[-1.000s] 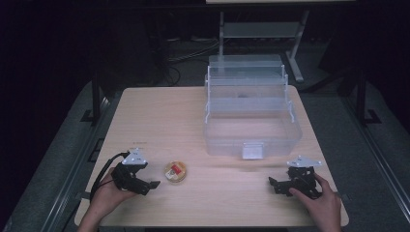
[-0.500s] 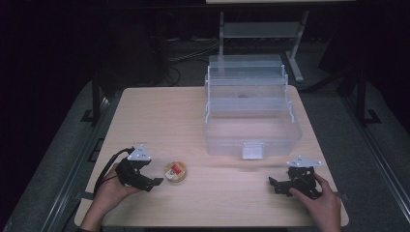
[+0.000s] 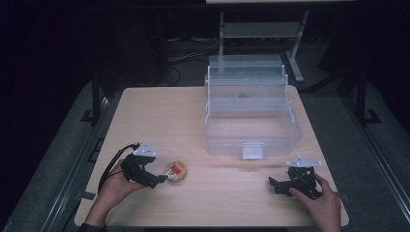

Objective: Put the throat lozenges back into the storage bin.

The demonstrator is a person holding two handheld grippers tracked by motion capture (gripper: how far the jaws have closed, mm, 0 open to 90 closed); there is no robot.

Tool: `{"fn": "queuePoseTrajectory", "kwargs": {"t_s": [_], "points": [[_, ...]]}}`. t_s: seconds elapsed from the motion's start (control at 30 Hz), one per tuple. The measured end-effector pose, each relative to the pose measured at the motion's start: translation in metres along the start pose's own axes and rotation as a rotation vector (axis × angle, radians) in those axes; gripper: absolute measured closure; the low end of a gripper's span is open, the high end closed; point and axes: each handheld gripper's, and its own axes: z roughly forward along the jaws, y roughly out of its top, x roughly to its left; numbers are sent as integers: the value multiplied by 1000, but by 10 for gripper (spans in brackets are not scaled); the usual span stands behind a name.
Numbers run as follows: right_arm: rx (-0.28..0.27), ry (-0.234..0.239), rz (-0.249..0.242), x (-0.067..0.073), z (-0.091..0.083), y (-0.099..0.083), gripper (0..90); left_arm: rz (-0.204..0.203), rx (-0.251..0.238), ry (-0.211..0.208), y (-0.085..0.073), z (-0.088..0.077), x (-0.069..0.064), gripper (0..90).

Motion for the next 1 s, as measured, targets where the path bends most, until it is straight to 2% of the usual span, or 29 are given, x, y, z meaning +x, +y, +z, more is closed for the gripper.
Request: {"fn": "queuePoseTrajectory", "kwargs": {"t_s": [1.0], "points": [[0, 0, 0, 0, 0, 0, 0, 46, 71, -21, 39, 16, -1, 131]]}}
